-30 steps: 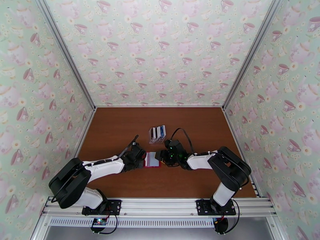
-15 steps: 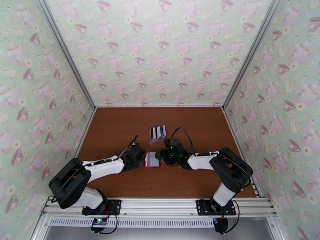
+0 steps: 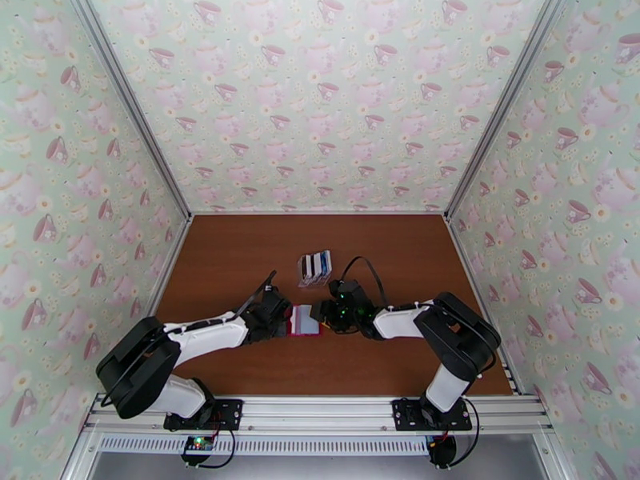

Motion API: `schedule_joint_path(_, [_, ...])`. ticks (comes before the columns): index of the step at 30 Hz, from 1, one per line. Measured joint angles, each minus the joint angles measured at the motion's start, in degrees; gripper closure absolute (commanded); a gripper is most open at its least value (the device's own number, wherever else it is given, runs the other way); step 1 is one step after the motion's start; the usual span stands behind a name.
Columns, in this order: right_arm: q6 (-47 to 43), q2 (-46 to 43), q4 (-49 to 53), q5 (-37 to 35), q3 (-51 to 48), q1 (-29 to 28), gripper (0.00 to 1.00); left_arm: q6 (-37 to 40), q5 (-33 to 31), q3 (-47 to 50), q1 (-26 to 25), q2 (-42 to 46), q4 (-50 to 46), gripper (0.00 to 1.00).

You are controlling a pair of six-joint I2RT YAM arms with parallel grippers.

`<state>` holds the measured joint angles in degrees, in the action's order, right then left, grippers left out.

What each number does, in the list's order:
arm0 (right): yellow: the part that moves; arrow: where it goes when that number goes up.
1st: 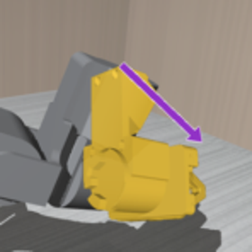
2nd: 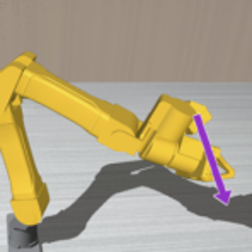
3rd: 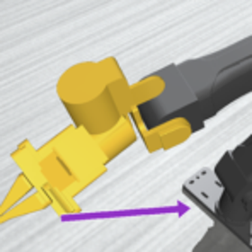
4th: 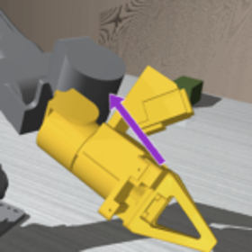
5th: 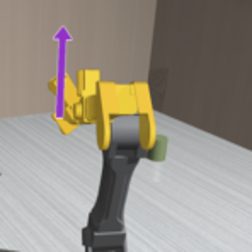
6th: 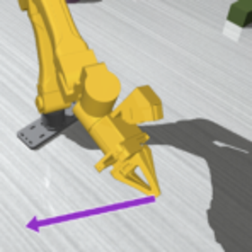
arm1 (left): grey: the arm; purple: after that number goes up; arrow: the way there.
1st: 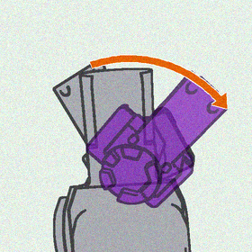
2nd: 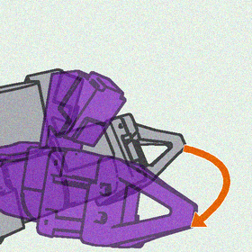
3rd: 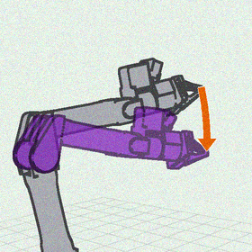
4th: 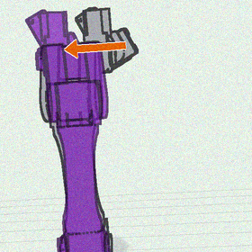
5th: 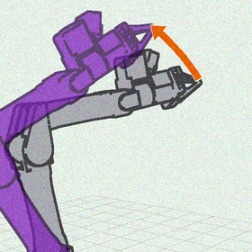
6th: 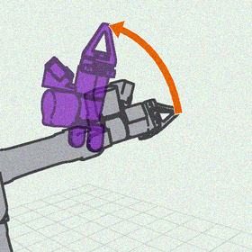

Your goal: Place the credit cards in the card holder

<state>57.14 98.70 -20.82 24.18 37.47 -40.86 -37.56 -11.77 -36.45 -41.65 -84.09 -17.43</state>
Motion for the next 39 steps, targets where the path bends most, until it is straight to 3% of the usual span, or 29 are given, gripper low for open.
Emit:
schedule_joint_path(16, [-4.2,-0.3,8.8,-5.6,4.3,-2.9,0.5,-0.4,0.2,0.0,0.0,0.1,0.1,0.7])
schedule_joint_path(39, [-4.4,-4.6,13.5,-5.5,7.9,-4.6,0.49,-0.4,2.2,0.0,0.0,0.7,-0.6,0.7])
